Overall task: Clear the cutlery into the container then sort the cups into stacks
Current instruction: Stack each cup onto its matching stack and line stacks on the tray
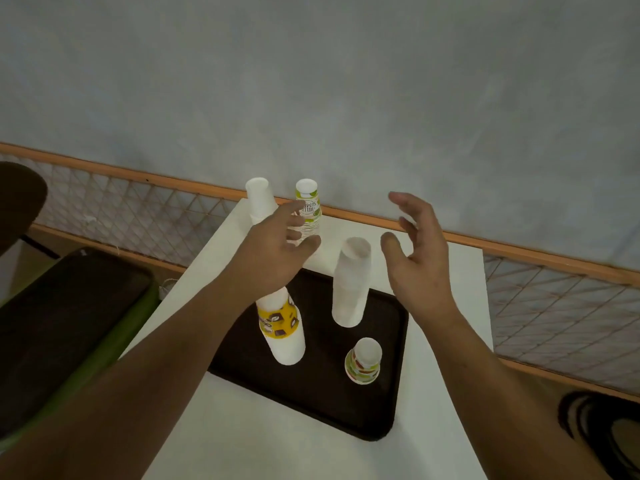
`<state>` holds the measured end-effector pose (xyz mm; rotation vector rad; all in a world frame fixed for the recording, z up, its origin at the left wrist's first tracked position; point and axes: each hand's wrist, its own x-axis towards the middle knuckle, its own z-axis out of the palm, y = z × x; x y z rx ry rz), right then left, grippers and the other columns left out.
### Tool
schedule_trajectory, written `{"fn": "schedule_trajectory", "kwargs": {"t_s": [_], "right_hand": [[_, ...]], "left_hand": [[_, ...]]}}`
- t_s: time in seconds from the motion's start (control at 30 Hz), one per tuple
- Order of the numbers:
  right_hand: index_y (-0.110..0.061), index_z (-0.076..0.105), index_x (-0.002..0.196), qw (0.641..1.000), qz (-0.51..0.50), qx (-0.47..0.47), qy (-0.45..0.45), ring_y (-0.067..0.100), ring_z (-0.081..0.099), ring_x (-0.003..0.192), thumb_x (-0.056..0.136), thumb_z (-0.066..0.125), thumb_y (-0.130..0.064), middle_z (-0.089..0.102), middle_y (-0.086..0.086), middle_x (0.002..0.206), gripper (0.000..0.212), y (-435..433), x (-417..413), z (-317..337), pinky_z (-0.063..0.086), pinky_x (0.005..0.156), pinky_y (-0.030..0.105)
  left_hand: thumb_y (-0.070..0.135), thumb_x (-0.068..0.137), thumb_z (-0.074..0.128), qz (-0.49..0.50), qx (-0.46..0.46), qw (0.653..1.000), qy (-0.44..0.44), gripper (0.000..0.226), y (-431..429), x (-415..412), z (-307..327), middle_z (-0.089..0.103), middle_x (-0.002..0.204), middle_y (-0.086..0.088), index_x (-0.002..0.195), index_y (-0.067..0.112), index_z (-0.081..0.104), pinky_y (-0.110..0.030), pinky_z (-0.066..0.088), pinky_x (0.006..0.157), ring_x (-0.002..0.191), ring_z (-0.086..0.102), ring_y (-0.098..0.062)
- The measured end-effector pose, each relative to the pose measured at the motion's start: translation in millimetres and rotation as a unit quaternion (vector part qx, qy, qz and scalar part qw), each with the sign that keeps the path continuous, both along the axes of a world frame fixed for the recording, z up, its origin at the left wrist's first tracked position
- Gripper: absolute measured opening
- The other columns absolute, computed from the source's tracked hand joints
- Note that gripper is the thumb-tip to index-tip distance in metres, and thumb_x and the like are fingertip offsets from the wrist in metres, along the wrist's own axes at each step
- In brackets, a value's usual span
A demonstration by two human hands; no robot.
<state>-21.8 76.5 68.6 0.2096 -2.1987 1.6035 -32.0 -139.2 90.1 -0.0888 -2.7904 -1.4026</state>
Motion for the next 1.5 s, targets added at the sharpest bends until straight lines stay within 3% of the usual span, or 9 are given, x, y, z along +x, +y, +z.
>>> {"fn": "schedule_trajectory", "kwargs": {"t_s": [0.17,0.33,0.47,0.6,0.87,1.07,1.2,1.33,1.5], "right_hand": [[-0.02,0.053,0.133,0.998,0.033,-0.051,-0.005,0.005,0.051,0.132,0.094,0.053,0.001,0.059,-0.011,0.136,0.044,-60.4,4.6,36.5,0.045,0.111,0.029],[-0.029,0.05,0.137,0.996,0.026,0.001,-0.08,0.007,0.048,0.134,0.098,0.059,-0.01,0.053,-0.014,0.141,0.045,-101.8,-3.1,54.4,0.043,0.101,0.015],[-0.029,0.047,0.143,0.992,0.018,0.045,-0.113,0.009,0.046,0.137,0.098,0.061,-0.016,0.051,-0.012,0.146,0.048,-97.8,-23.4,65.4,0.04,0.102,0.022],[-0.029,0.044,0.147,0.974,0.016,0.085,-0.208,0.015,0.048,0.134,0.095,0.066,-0.026,0.049,-0.005,0.148,0.056,-68.7,-74.2,59.6,0.045,0.106,0.036],[-0.03,0.047,0.144,0.904,0.129,0.165,-0.373,0.024,0.059,0.118,0.094,0.07,-0.022,0.056,0.004,0.136,0.056,-16.5,-196.5,-26.1,0.051,0.105,0.043],[-0.024,0.049,0.136,0.853,0.206,0.108,-0.467,0.03,0.062,0.105,0.092,0.065,0.0,0.057,0.019,0.131,0.052,-10.1,-249.4,-127.4,0.051,0.1,0.046],[-0.027,0.047,0.143,0.835,0.231,0.095,-0.49,0.029,0.064,0.112,0.091,0.068,0.001,0.058,0.014,0.131,0.063,-18.3,-272.2,-177.6,0.055,0.101,0.041],[-0.03,0.042,0.149,0.838,0.247,0.091,-0.478,0.026,0.063,0.116,0.088,0.071,-0.001,0.057,0.009,0.133,0.074,-27.9,-286.1,-208.9,0.056,0.099,0.04],[-0.033,0.036,0.153,0.843,0.281,0.102,-0.447,0.02,0.063,0.117,0.088,0.075,-0.013,0.059,0.005,0.134,0.078,-43.2,-293.1,-220.2,0.055,0.101,0.04]], "left_hand": [[0.034,0.101,0.059,0.016,0.069,0.997,0.03,0.041,-64.4,15.4,20.7,0.062,0.127,0.012,0.141,0.04,0.05,-0.035,0.052,0.1,0.116,0.062,-0.009],[0.027,0.1,0.061,0.025,0.117,0.993,0.024,0.037,-122.7,17.8,28.1,0.067,0.114,0.015,0.135,0.038,0.056,-0.041,0.057,0.097,0.104,0.069,-0.011],[0.025,0.1,0.062,0.033,0.139,0.99,-0.002,0.041,-133.6,-2.4,32.6,0.067,0.114,0.014,0.14,0.031,0.053,-0.03,0.057,0.092,0.109,0.067,-0.012],[0.033,0.097,0.067,0.026,0.139,0.987,-0.082,0.05,-125.1,-43.9,16.7,0.066,0.12,0.009,0.144,0.027,0.049,-0.041,0.054,0.103,0.109,0.068,-0.015],[0.025,0.096,0.067,0.042,0.154,0.96,-0.232,0.052,-82.1,-135.6,-78.1,0.063,0.126,-0.007,0.144,0.024,0.047,-0.043,0.052,0.106,0.111,0.066,-0.023],[0.01,0.094,0.063,0.084,0.117,0.948,-0.285,0.064,-58.2,-201.2,-153.9,0.054,0.141,-0.007,0.153,0.023,0.041,-0.037,0.05,0.106,0.111,0.061,-0.018],[0.014,0.091,0.068,0.061,0.048,0.948,-0.309,0.076,-49.7,-229.5,-192.4,0.047,0.153,-0.007,0.158,0.018,0.032,-0.043,0.047,0.11,0.13,0.055,-0.028],[0.017,0.084,0.072,0.025,0.008,0.949,-0.313,0.073,-39.8,-242.1,-219.4,0.061,0.134,-0.009,0.151,0.015,0.042,-0.037,0.057,0.086,0.115,0.063,-0.029],[0.01,0.081,0.076,0.014,-0.009,0.961,-0.275,0.061,-31.8,-247.7,-227.9,0.064,0.131,-0.002,0.138,0.017,0.054,-0.047,0.053,0.102,0.117,0.061,-0.027]]}}
